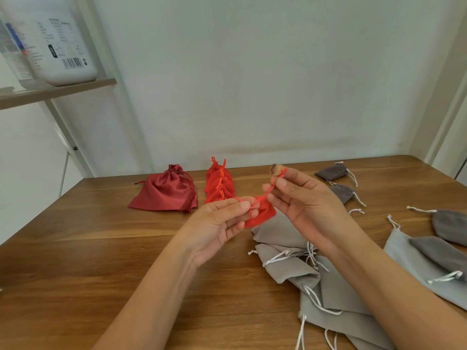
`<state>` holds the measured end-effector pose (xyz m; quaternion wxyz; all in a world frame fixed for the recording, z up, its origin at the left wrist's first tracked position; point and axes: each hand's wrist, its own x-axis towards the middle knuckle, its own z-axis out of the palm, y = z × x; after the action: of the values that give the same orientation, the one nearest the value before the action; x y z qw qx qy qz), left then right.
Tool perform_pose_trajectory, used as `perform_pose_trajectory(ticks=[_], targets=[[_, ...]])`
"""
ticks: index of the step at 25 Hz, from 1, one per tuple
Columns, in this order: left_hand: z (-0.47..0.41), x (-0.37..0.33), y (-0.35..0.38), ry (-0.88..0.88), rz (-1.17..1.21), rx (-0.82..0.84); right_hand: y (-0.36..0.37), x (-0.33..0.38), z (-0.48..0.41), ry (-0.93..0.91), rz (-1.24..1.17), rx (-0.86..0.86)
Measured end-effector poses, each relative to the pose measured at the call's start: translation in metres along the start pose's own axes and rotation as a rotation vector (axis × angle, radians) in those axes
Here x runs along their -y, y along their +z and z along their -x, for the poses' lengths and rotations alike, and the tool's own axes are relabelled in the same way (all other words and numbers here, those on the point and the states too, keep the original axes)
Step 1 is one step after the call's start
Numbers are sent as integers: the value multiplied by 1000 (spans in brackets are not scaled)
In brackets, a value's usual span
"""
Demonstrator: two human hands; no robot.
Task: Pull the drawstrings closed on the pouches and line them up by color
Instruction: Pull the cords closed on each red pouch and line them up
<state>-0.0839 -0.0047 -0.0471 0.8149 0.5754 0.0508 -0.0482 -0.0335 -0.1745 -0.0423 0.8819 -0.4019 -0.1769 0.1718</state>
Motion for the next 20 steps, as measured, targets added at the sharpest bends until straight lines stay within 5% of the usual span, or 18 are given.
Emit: perform_pose_trajectory(ticks=[5, 12, 20], targets=[[-1, 2, -4, 91, -183, 13, 1, -1, 1, -26, 168, 30], [0, 5, 0, 3, -303, 133, -4, 8, -2, -16, 50, -107], [-4, 0, -6, -78, 114, -24, -2, 10, 3, 140, 86, 124]])
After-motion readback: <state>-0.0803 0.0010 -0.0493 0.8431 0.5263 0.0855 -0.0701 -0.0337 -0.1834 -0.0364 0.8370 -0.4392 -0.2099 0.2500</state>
